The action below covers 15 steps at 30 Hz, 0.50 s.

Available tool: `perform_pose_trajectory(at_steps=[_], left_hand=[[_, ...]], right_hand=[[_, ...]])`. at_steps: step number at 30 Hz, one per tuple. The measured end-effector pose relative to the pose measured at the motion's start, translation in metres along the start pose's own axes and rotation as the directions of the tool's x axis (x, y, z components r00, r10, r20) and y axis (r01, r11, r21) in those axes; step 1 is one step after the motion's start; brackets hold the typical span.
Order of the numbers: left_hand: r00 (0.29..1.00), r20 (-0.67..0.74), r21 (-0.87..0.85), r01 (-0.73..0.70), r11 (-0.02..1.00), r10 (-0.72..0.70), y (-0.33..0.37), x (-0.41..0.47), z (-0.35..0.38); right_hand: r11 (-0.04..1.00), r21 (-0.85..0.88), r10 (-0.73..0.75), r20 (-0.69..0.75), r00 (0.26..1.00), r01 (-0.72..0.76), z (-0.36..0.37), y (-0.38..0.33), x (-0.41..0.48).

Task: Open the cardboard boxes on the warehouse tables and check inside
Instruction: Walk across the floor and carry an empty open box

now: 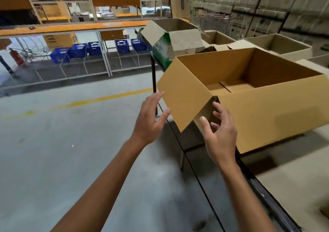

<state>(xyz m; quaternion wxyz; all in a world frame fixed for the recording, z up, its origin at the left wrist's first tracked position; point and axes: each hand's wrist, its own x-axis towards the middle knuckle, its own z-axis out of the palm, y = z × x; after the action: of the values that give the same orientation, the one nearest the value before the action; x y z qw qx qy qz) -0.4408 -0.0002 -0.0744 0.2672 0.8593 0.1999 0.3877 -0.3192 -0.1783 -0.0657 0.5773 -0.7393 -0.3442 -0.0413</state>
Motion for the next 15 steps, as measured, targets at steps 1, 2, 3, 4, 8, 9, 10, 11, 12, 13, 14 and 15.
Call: perform_pose_trajectory(at_steps=[1, 2, 3, 4, 8, 9, 10, 11, 12, 13, 14, 15], left_hand=[[1.0, 0.029, -0.006, 0.001, 1.0, -0.001, -0.011, 0.016, 0.001], [0.999, 0.052, -0.015, 0.001, 1.0, -0.001, -0.02, 0.034, 0.003], [0.997, 0.072, -0.023, -0.007, 1.0, 0.008, -0.026, 0.054, 0.005], [0.996, 0.087, -0.028, -0.026, 0.999, 0.028, -0.032, 0.077, 0.007], [0.984, 0.125, -0.025, -0.123, 0.992, 0.125, -0.047, 0.175, 0.026], [0.981, 0.131, -0.019, -0.14, 0.99, 0.142, -0.051, 0.198, 0.033], [0.978, 0.138, -0.012, -0.153, 0.988, 0.153, -0.055, 0.22, 0.041], [0.977, 0.147, -0.005, -0.157, 0.988, 0.156, -0.057, 0.241, 0.05], [0.975, 0.157, -0.001, -0.162, 0.987, 0.16, -0.059, 0.262, 0.059], [0.971, 0.175, 0.009, -0.169, 0.986, 0.165, -0.06, 0.282, 0.069], [0.965, 0.201, 0.026, -0.177, 0.984, 0.169, -0.062, 0.301, 0.08], [0.958, 0.233, 0.053, -0.182, 0.982, 0.165, -0.064, 0.318, 0.09]], right_hand=[[1.0, -0.01, 0.021, -0.02, 1.0, -0.021, 0.006, -0.001, 0.01], [0.999, -0.023, 0.027, -0.042, 0.999, -0.028, 0.011, -0.003, 0.023], [0.999, -0.046, 0.017, -0.065, 0.998, -0.02, 0.015, -0.005, 0.037], [0.997, -0.072, -0.002, -0.095, 0.995, -0.005, 0.018, -0.006, 0.055], [0.988, -0.157, -0.029, -0.21, 0.977, -0.004, 0.035, 0.002, 0.132], [0.984, -0.178, -0.033, -0.231, 0.972, -0.009, 0.04, 0.005, 0.149], [0.979, -0.203, -0.037, -0.248, 0.968, -0.015, 0.044, 0.009, 0.164], [0.972, -0.234, -0.04, -0.257, 0.966, -0.022, 0.047, 0.012, 0.178], [0.96, -0.278, -0.043, -0.263, 0.964, -0.033, 0.05, 0.016, 0.192], [0.945, -0.324, -0.037, -0.272, 0.962, -0.055, 0.053, 0.019, 0.206], [0.927, -0.362, -0.015, -0.286, 0.958, -0.093, 0.054, 0.022, 0.217], [0.911, -0.389, 0.013, -0.298, 0.954, -0.134, 0.054, 0.025, 0.226]])
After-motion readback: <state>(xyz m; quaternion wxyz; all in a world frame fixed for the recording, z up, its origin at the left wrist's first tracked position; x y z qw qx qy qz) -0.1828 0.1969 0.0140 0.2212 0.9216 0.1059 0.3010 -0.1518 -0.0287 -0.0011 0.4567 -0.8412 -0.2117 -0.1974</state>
